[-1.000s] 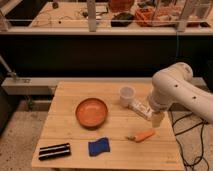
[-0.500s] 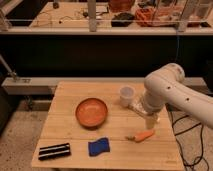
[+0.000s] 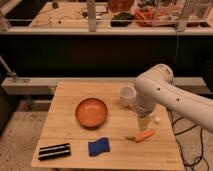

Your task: Push the eraser across the table

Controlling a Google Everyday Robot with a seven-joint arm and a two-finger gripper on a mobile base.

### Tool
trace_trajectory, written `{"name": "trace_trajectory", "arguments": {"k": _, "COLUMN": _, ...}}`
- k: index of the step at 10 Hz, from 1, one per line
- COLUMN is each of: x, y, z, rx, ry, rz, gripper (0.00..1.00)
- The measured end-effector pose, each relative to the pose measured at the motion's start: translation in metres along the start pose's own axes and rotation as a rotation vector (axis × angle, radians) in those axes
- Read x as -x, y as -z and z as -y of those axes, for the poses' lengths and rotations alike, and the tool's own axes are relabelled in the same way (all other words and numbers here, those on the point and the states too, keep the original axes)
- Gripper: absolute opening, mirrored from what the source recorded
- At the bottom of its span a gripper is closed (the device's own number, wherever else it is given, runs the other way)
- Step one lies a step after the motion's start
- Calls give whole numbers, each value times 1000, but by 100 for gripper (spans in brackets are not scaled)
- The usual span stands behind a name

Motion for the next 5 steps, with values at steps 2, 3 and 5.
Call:
{"name": "trace_trajectory", "arguments": {"k": 2, "x": 14, "y": -1, "z": 1, "rx": 5, "ry": 31, "rz": 5, "gripper": 80}}
{"name": "trace_trajectory", "arguments": {"k": 3, "x": 22, "y": -2, "z": 2, "rx": 7, "ry": 51, "rz": 9, "gripper": 80}}
{"name": "trace_trajectory", "arguments": {"k": 5, "x": 39, "y": -4, "z": 4, "rx": 12, "ry": 99, "rz": 15, "gripper": 80}}
